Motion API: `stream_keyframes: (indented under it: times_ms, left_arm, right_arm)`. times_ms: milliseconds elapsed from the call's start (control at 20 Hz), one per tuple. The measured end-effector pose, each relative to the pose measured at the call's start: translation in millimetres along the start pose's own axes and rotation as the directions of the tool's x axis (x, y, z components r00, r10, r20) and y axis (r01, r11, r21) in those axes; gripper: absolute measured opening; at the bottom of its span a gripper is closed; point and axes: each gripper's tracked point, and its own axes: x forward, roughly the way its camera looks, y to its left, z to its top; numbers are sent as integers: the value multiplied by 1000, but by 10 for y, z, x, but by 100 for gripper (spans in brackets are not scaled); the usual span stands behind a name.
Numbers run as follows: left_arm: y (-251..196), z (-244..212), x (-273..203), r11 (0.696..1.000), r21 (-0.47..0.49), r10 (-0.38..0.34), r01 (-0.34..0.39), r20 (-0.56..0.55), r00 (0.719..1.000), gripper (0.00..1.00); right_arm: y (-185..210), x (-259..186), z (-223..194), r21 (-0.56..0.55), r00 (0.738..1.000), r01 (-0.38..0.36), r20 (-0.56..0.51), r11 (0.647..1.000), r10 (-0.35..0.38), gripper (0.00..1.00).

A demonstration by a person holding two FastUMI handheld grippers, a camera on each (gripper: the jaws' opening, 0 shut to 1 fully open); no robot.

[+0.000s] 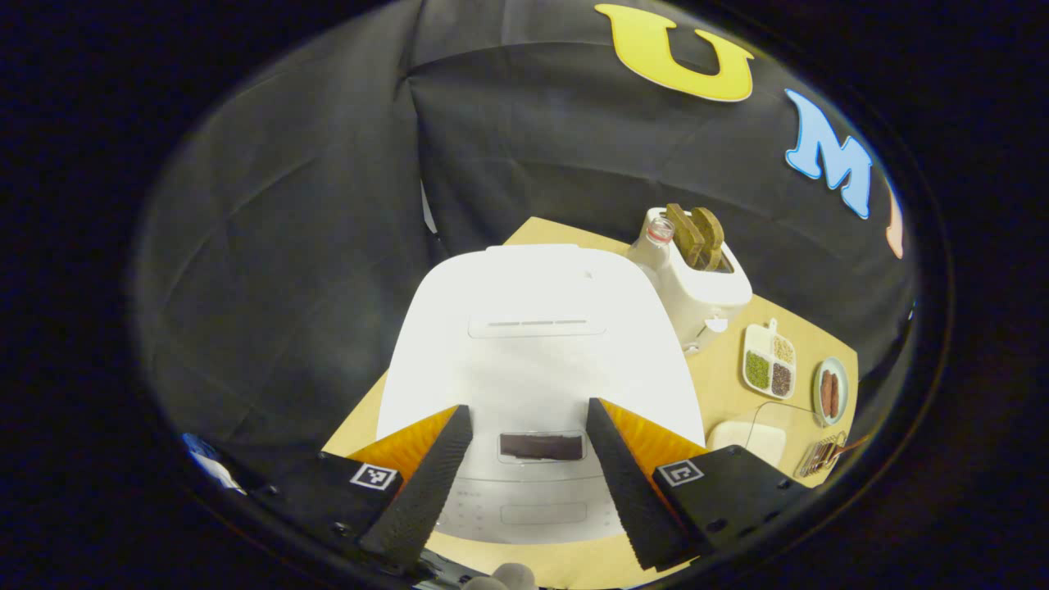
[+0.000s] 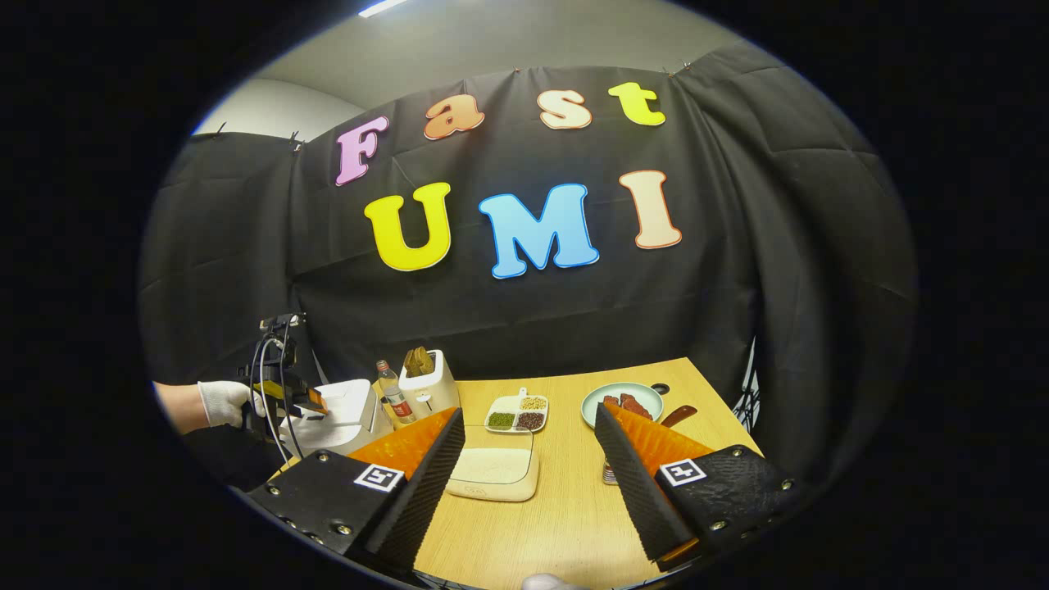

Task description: Close the left gripper, press the button to open the rice cooker; take a wooden spoon from the chopstick holder with the right hand, scoop a spoonful of rice and pour it into the rice cooker, then put the wooden spoon back into the chopstick holder.

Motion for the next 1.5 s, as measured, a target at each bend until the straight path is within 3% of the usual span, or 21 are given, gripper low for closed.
stream_keyframes:
  times_ms: [750, 1000, 1150, 1300, 1500]
  left_arm:
    - [10, -97, 9, 999, 38, -21, 21, -3, 1000, 100]
    - [24, 8, -47, 998, 59, 1, -4, 50, 999, 98]
    - [-41, 285, -304, 998, 66, -9, -3, 170, 985, 99]
    - [-116, 791, -866, 994, 107, -19, -26, 404, 915, 98]
    - [-338, 1241, -1925, 985, 168, -87, -33, 658, 748, 99]
  right_arm:
    - [31, 21, -118, 14, 999, -6, -32, 1000, 7, 98]
    - [-8, -1, -41, 5, 1000, 7, -22, 1000, -7, 98]
    - [-48, -18, 56, -21, 1000, 24, -4, 999, -24, 98]
    - [-61, -10, 124, -24, 999, 35, 11, 999, -35, 98]
    - [-14, -4, 318, -45, 997, 41, 61, 998, -38, 98]
